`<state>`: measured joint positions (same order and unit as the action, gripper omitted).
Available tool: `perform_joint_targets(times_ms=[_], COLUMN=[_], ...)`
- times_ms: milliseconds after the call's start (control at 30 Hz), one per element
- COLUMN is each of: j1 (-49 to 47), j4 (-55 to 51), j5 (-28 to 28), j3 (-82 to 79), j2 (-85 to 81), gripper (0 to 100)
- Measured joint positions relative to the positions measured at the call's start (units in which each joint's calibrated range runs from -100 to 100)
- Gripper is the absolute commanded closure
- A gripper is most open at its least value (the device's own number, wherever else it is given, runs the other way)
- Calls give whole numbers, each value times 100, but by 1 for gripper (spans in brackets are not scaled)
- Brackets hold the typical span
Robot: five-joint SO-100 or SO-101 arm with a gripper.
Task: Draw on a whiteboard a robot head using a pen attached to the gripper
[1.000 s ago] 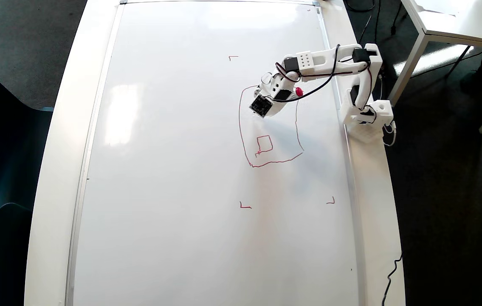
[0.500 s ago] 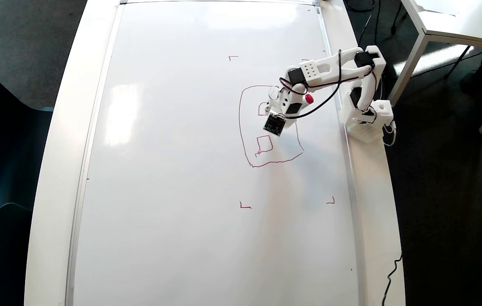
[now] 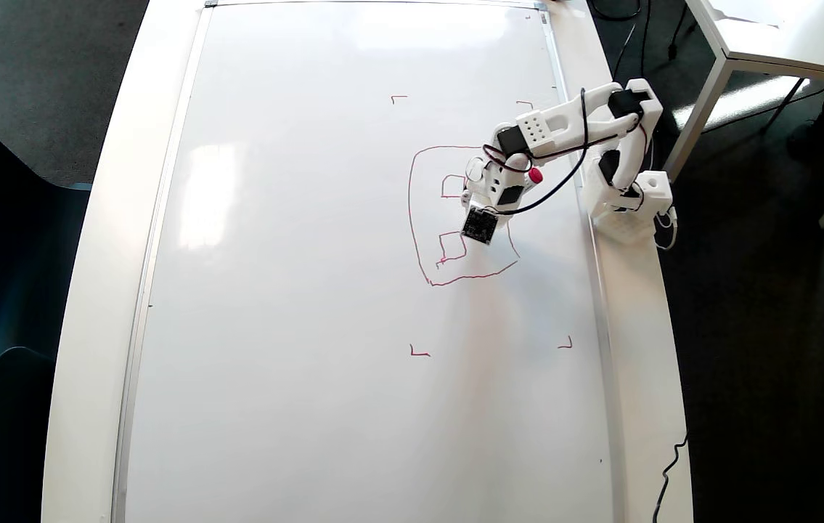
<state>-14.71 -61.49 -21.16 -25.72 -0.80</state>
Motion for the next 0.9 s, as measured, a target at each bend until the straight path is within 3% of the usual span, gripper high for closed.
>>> perform_joint_targets(times_ms=[900], j1=[0], j4=[-194], j5=[0], j3=[-466], j2=[-237], gripper=[99])
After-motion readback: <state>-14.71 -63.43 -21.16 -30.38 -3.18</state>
